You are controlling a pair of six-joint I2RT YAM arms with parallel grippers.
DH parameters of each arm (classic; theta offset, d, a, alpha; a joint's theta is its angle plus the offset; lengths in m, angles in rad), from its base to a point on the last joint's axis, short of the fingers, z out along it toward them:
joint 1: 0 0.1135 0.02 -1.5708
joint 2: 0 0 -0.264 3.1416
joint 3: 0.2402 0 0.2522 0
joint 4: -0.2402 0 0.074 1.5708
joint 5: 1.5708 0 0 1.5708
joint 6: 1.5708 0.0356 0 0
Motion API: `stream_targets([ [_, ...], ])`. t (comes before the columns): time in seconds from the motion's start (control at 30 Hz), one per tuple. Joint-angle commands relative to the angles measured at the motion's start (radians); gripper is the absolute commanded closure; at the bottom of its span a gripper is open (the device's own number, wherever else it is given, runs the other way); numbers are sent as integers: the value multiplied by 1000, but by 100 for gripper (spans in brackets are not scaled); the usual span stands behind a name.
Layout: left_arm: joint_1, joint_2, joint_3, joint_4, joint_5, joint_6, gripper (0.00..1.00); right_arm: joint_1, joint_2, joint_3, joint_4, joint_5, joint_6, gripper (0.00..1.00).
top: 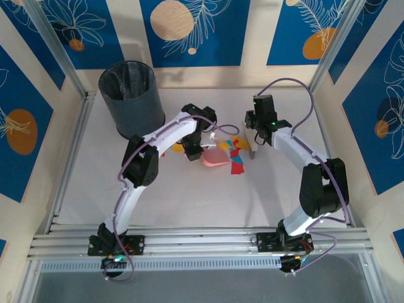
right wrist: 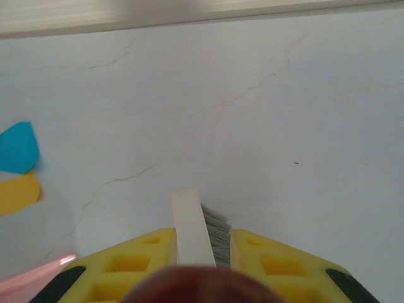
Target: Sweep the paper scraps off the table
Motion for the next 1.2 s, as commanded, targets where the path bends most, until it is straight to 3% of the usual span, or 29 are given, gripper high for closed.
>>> stream_targets([
  [0.0, -1, 36, 30, -48, 18, 13, 100, 20, 31, 24, -35, -105, -51, 100],
  [0.63, -1, 44, 47, -18, 34, -13, 100, 86, -9, 62, -47, -302, -83, 100],
  [0.93, -2, 31, 43, -16, 31, -17, 100, 101, -69, 67, -49, -299, -90, 100],
  [1.17, -2, -58, -46, 76, 24, -27, 100, 102, -121, 48, -38, -215, -76, 100],
])
